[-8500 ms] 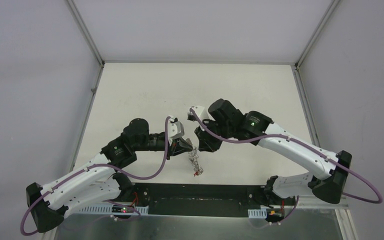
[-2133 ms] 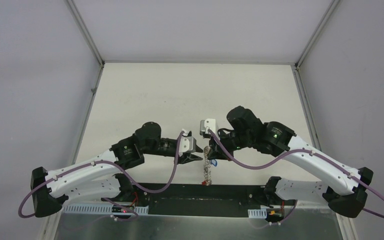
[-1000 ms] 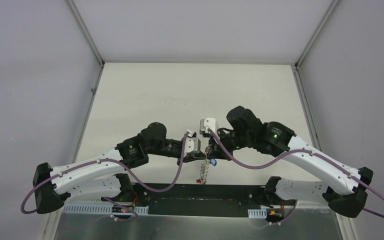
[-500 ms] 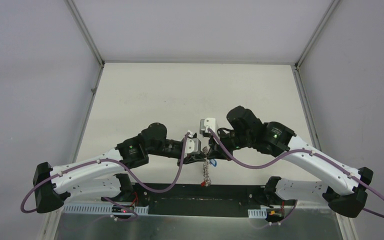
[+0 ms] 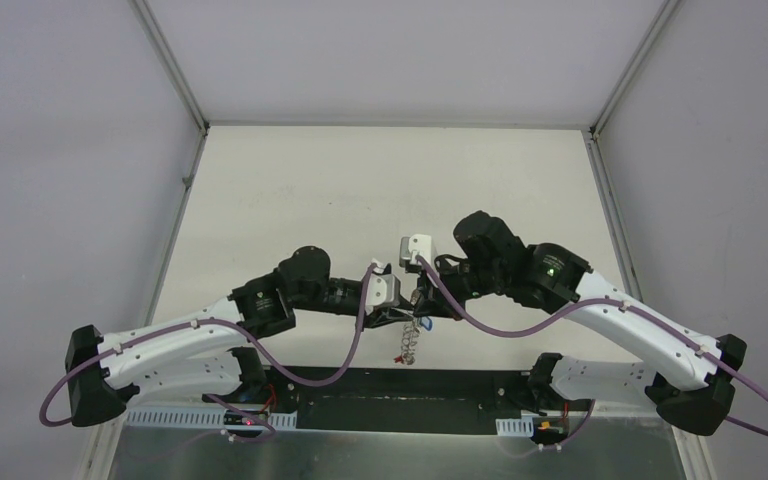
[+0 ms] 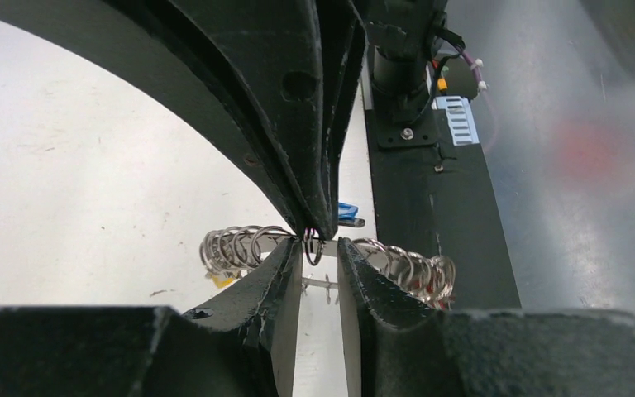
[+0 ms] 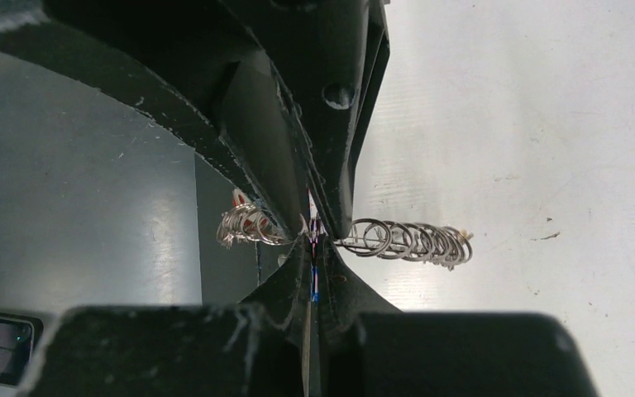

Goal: Put the keys on the keyring

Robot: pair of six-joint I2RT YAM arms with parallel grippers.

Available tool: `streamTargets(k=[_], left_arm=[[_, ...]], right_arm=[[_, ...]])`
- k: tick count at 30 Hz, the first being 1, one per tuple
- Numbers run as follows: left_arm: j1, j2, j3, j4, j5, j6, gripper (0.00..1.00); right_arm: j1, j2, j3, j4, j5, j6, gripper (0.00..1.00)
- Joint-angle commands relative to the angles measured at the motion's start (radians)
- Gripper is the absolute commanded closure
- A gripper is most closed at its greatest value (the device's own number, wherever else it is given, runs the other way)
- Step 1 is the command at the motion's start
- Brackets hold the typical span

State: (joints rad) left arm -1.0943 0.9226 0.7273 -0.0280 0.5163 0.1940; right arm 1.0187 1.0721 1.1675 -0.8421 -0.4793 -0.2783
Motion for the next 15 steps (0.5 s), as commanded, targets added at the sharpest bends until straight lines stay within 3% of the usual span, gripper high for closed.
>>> streamTargets(k=[1, 7, 13, 15], left_arm=[[-0.010, -0.031, 0.014, 0.071, -0.033, -0.011, 0.79], [-0.010, -0.030, 0.011, 0.065, -0.022, -0.004, 0.99], [-0.011, -0.022, 0.016, 0.053, -0.020, -0.006, 1.00], [-0.010, -0.022, 0.018, 0.054, -0.024, -0.012, 1.00]], right_arm=[[0.000, -0.024, 0.010, 0.074, -0.009, 0.013, 1.00], [0.000, -0.026, 0.010, 0.075, -0.005, 0.014, 1.00], [0.000, -0.035, 0.005, 0.081, 0.012, 0.014, 1.00], [0.001, -0.045, -0.003, 0.095, 0.032, 0.023, 0.92]])
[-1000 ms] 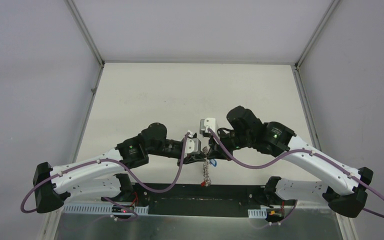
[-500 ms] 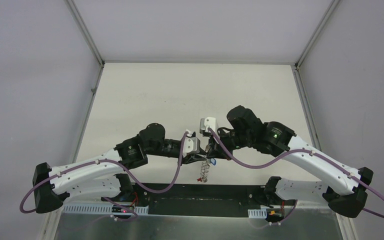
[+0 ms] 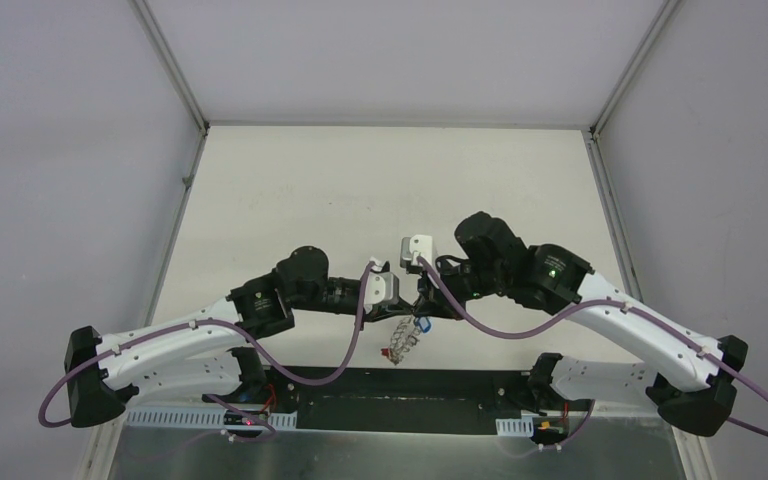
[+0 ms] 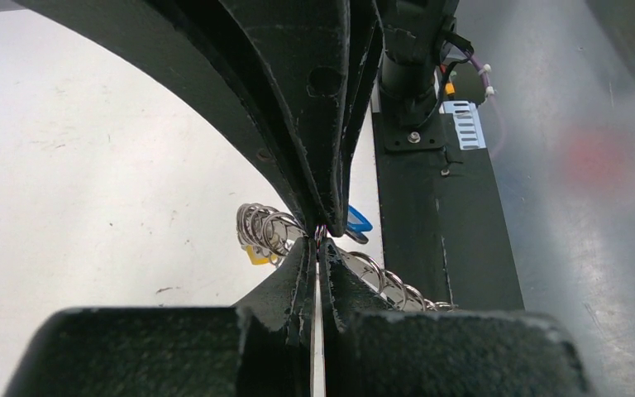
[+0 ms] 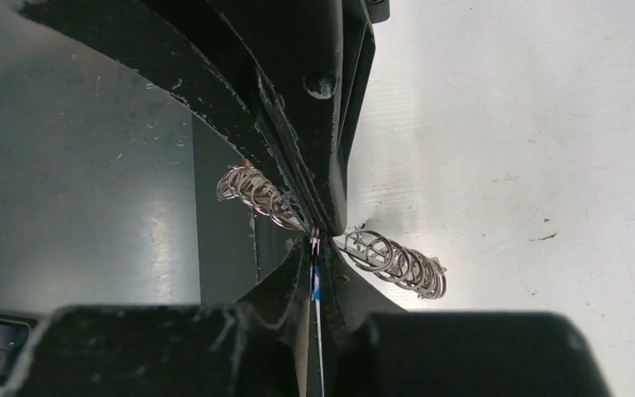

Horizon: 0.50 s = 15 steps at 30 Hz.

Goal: Put the keys on the keyring

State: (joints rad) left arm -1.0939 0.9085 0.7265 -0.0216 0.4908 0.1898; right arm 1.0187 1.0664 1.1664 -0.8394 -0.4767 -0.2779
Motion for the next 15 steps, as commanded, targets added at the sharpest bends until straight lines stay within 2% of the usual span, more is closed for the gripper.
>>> streamTargets(k=[1, 2, 3, 6, 10, 15], left_arm=[[-0.011, -0.007, 0.018, 0.048, -0.003, -0.011, 1.00], [-0.011, -0.009, 0.019, 0.050, -0.008, -0.016, 1.00], [-0.011, -0.011, 0.017, 0.055, -0.011, -0.023, 1.00], [-0.011, -0.028, -0.006, 0.100, -0.021, -0.041, 1.00], [-0.011, -0.073, -0.067, 0.216, -0.010, -0.044, 1.00], [-0.011, -0.131, -0.125, 0.337, 0.001, -0.026, 1.00]], right_arm=[[0.000, -0.047, -0.009, 0.105, 0.044, 0.033, 0.82], [0.000, -0.058, -0.018, 0.119, 0.058, 0.040, 0.67], [0.000, -0.072, -0.027, 0.131, 0.072, 0.044, 0.58], [0.000, -0.115, -0.053, 0.175, 0.084, 0.052, 0.39], [-0.002, -0.162, -0.072, 0.201, 0.062, 0.062, 0.36], [-0.008, -0.244, -0.123, 0.275, -0.009, 0.079, 0.39]])
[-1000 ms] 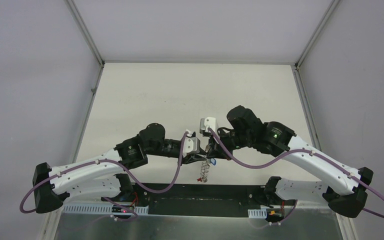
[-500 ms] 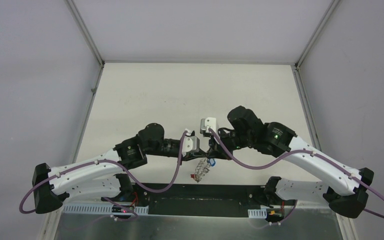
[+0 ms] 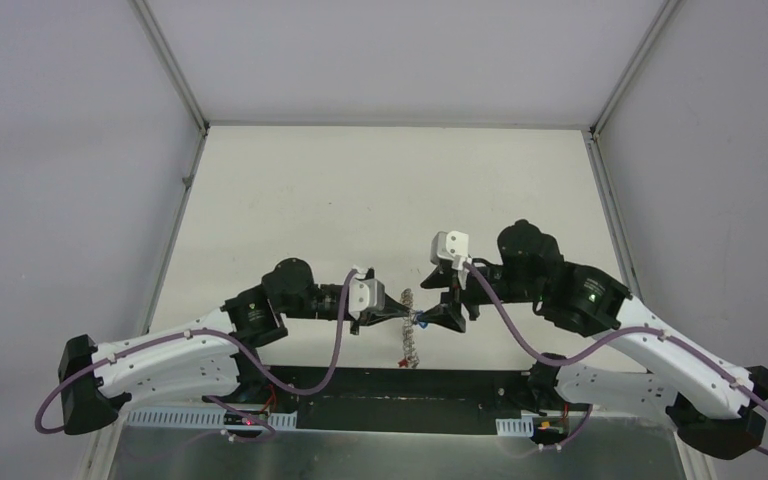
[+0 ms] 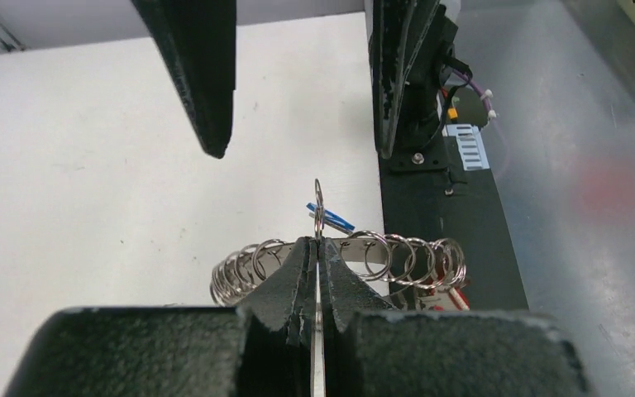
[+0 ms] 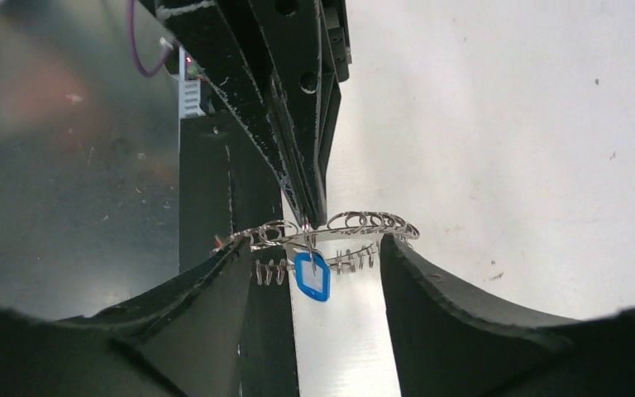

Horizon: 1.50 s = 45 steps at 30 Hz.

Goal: Put the keys on the keyring

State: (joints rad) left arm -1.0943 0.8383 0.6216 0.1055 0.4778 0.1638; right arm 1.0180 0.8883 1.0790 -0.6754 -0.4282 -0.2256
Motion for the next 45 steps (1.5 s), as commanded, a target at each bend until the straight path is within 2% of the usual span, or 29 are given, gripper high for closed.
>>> streamTargets(k=[1, 5, 6, 13, 19, 27, 45], left_arm=[[-0.010, -0.071, -0.028, 0.228, 0.015, 0.003, 1.00], [-0.011, -0.102, -0.062, 0.305, 0.033, 0.011, 1.00], [-0.010, -0.106, -0.067, 0.320, 0.036, 0.010, 1.00], [-0.010, -0.101, -0.069, 0.334, 0.056, 0.005, 1.00], [-0.010, -0.100, -0.068, 0.335, 0.061, 0.003, 1.00], [-0.010, -0.103, -0.069, 0.334, 0.059, 0.005, 1.00], [-0.010, -0.108, -0.066, 0.363, 0.073, 0.012, 1.00]], right_arm=[[-0.008, -0.088, -0.049, 0.136, -0.079, 0.030, 0.41], [-0.013, -0.155, -0.102, 0.217, -0.104, 0.053, 0.49], [-0.013, -0.163, -0.108, 0.220, -0.112, 0.060, 0.54], [-0.019, -0.142, -0.101, 0.217, -0.132, 0.068, 0.67], [-0.019, -0.106, -0.090, 0.212, -0.139, 0.058, 0.70], [-0.022, -0.105, -0.100, 0.197, -0.118, 0.053, 1.00], [-0.028, -0.077, -0.135, 0.125, -0.078, 0.030, 1.00]])
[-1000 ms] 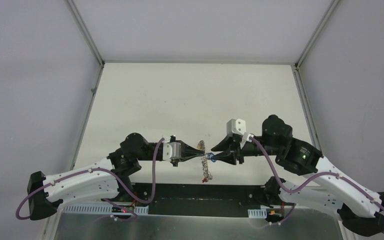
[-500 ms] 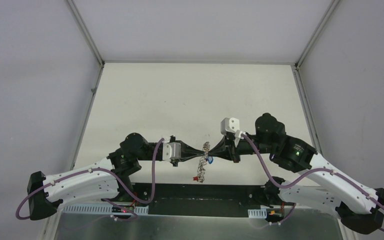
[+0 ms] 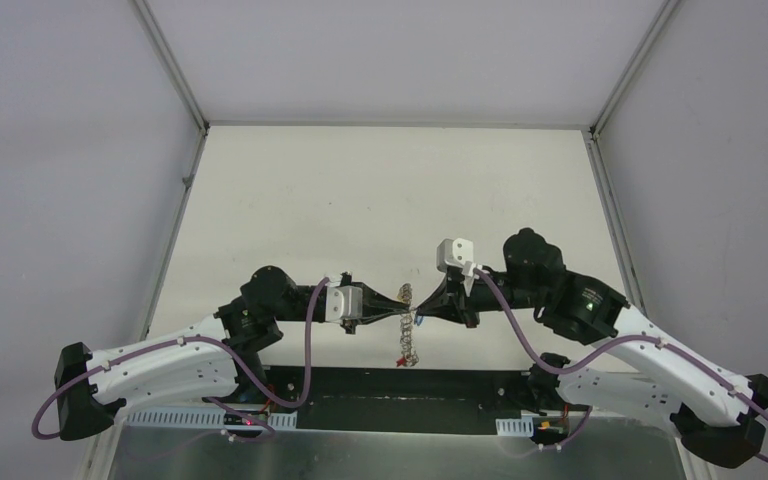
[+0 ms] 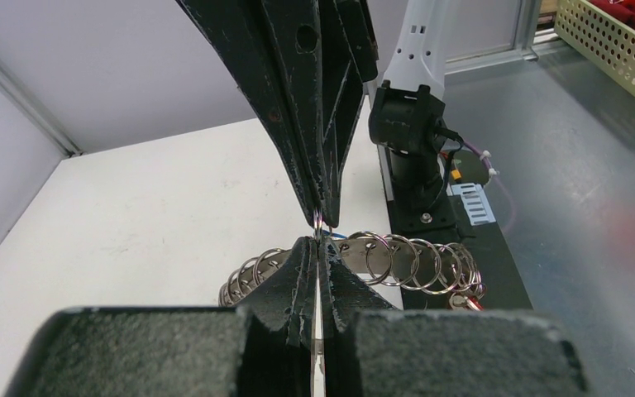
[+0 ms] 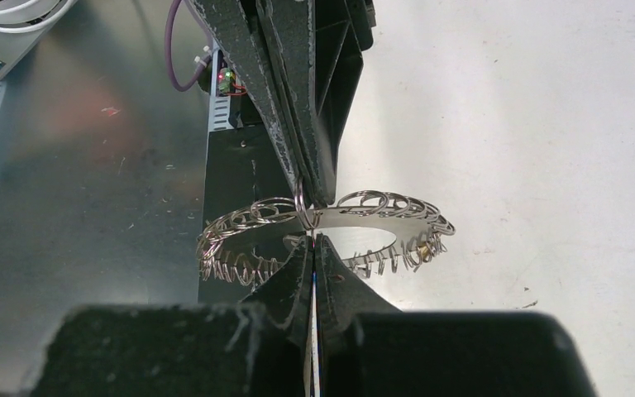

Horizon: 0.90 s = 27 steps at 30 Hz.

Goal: Put the keys on the keyring

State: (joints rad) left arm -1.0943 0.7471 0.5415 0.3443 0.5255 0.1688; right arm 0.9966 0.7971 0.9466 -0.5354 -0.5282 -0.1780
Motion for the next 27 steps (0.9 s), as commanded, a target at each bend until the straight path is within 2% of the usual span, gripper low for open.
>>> streamTargets(k=[1, 2, 4, 5, 8, 12, 17, 21, 27], left_arm=[[-0.010, -0.016, 0.014, 0.124, 0.023, 0.007, 1.00], [-0.011, -0.017, 0.014, 0.124, 0.021, 0.008, 1.00], [-0.011, -0.016, 0.012, 0.121, 0.017, 0.009, 1.00], [-0.011, -0.017, 0.011, 0.119, 0.016, 0.008, 1.00], [-0.010, -0.016, 0.009, 0.115, 0.012, 0.008, 1.00], [-0.010, -0.012, 0.009, 0.115, 0.010, 0.006, 1.00], [-0.011, -0.012, 0.009, 0.110, 0.008, 0.005, 1.00], [-0.010, -0.013, 0.010, 0.105, 0.005, 0.001, 1.00], [-0.010, -0.011, 0.014, 0.106, 0.006, 0.000, 1.00]], right_arm=[[-0.006, 0.018, 0.003, -0.015, 0.024, -0.018, 0.99], [-0.006, 0.020, 0.009, -0.018, 0.025, -0.020, 0.92], [-0.006, 0.019, 0.025, -0.017, 0.012, -0.029, 0.68], [-0.006, 0.017, 0.032, -0.016, 0.005, -0.031, 0.59], [-0.006, 0.011, 0.045, -0.003, -0.048, -0.043, 0.47], [-0.006, 0.018, 0.065, 0.008, -0.098, -0.028, 0.49], [-0.006, 0.001, 0.063, 0.045, -0.084, 0.000, 0.58], [-0.006, -0.006, 0.058, 0.067, -0.077, 0.017, 0.70], [-0.006, 0.014, 0.054, 0.084, -0.079, 0.038, 0.74]])
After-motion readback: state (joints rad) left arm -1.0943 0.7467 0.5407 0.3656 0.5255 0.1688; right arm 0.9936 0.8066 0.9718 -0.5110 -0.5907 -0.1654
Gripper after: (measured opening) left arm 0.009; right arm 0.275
